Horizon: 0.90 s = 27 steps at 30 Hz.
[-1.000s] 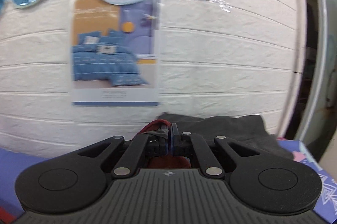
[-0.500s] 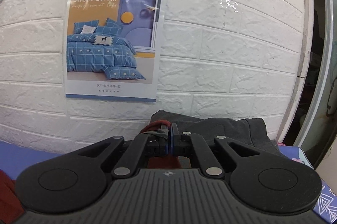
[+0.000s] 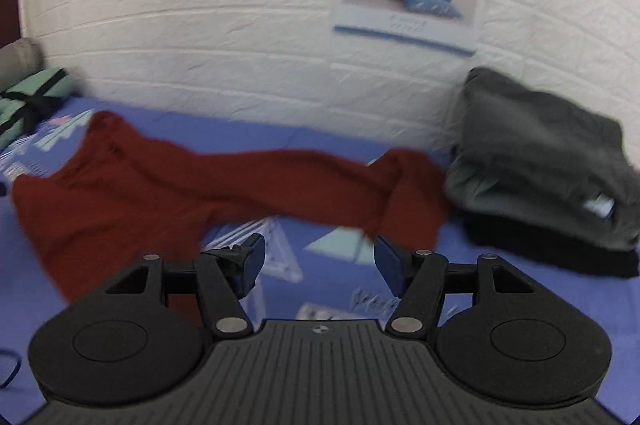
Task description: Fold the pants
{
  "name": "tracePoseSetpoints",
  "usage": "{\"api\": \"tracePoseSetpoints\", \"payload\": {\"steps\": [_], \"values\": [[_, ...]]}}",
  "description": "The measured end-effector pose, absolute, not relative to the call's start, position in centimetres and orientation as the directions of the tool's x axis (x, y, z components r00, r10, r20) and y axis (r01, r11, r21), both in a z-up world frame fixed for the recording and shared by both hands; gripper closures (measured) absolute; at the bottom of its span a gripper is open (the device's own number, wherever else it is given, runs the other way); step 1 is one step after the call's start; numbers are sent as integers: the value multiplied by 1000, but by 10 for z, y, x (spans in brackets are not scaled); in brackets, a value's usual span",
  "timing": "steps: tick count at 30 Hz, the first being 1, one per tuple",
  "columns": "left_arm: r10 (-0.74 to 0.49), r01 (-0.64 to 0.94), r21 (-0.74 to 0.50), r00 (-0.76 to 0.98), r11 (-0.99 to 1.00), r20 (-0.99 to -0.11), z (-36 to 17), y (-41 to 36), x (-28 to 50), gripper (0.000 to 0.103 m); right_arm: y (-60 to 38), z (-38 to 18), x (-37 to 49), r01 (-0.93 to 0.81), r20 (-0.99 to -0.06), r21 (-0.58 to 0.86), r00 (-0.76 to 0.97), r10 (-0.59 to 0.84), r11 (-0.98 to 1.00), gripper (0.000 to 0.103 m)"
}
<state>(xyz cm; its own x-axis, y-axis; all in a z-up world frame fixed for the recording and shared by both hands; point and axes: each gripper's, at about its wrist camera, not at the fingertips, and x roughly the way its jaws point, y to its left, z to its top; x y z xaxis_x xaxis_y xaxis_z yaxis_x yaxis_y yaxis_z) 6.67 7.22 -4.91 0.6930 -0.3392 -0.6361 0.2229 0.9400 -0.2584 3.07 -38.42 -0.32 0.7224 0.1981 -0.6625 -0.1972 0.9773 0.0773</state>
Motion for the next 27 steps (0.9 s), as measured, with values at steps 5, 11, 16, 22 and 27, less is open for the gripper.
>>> {"api": "tracePoseSetpoints", "payload": {"steps": [5, 11, 16, 22, 27], "values": [[-359, 320, -177, 709, 931, -607, -67, 52, 73, 0, -355, -35, -1, -260, -722, 142, 633, 280, 955, 0], [-373, 295, -230, 691, 928, -620, -84, 39, 88, 57, -343, -60, 3, -237, -769, 87, 602, 217, 968, 0], [-474, 278, -397, 658, 875, -584, -61, 56, 76, 103, -354, -47, -3, -254, -756, 180, 582, 299, 950, 91], [-490, 252, -515, 774, 819, -401, 23, 102, 52, 103, -388, 3, -6, -201, -629, 207, 722, 288, 957, 91], [-373, 120, -473, 788, 873, -489, 4, 89, 86, 70, -383, -26, 35, -68, -646, 144, 749, 146, 987, 73]]}}
